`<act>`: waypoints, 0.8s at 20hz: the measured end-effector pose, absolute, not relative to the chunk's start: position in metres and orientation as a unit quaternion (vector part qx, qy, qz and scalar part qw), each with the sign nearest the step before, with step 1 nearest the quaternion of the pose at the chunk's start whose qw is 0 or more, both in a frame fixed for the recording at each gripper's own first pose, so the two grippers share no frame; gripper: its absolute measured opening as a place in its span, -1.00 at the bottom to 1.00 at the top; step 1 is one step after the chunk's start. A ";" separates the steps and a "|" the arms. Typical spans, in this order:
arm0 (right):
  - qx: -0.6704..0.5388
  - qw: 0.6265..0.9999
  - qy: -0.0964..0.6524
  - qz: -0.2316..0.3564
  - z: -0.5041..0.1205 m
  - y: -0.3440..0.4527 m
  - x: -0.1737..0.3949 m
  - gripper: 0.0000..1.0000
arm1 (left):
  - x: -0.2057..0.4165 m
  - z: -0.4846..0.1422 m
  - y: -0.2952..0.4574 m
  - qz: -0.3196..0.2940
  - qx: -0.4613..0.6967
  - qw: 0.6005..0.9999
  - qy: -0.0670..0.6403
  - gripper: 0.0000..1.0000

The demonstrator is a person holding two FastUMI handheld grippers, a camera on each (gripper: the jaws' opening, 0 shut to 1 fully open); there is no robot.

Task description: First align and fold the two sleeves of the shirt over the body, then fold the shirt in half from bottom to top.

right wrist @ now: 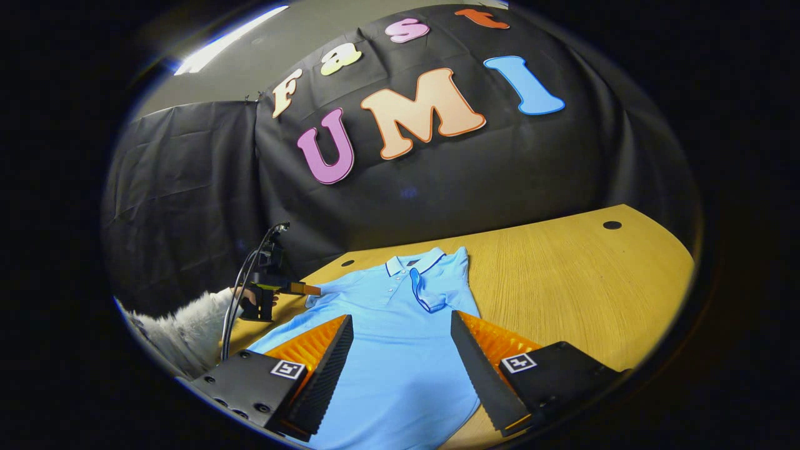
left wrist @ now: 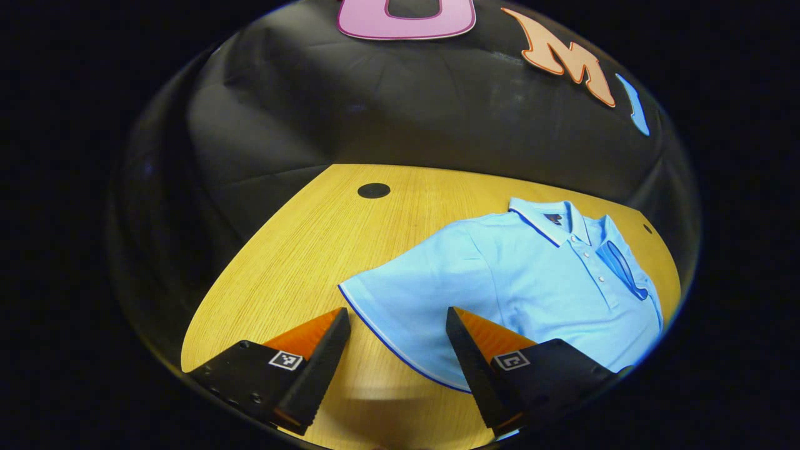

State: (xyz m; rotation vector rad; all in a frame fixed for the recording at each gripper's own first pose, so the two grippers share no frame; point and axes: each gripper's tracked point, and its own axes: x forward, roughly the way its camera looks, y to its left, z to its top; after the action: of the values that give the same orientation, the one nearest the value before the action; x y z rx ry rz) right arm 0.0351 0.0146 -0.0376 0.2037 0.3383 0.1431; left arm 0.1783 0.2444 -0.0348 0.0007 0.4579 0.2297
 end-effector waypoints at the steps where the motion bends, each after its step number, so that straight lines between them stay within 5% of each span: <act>1: 0.101 0.978 0.166 0.071 -0.036 0.014 0.036 0.95 | 0.180 -0.034 0.245 0.114 0.000 0.968 0.223 0.87; 5: 0.106 0.977 0.170 0.073 -0.039 0.015 0.035 0.95 | 0.179 -0.037 0.243 0.110 0.001 0.967 0.230 0.87; 8: 0.105 0.976 0.176 0.072 -0.041 0.015 0.034 0.95 | 0.179 -0.038 0.237 0.091 0.003 0.969 0.229 0.65; 13: 0.103 0.976 0.176 0.074 -0.041 0.014 0.033 0.95 | 0.184 -0.035 0.227 0.075 -0.010 0.972 0.220 -0.55; 16: 0.105 0.975 0.179 0.073 -0.042 0.013 0.033 0.95 | 0.184 -0.034 0.226 0.080 -0.017 0.973 0.216 -0.90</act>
State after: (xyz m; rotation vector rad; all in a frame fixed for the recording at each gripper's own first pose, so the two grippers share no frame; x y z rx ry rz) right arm 0.0333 0.0134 -0.0424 0.2126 0.3620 0.1474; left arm 0.1838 0.2257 -0.0340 -0.0353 0.4350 0.1611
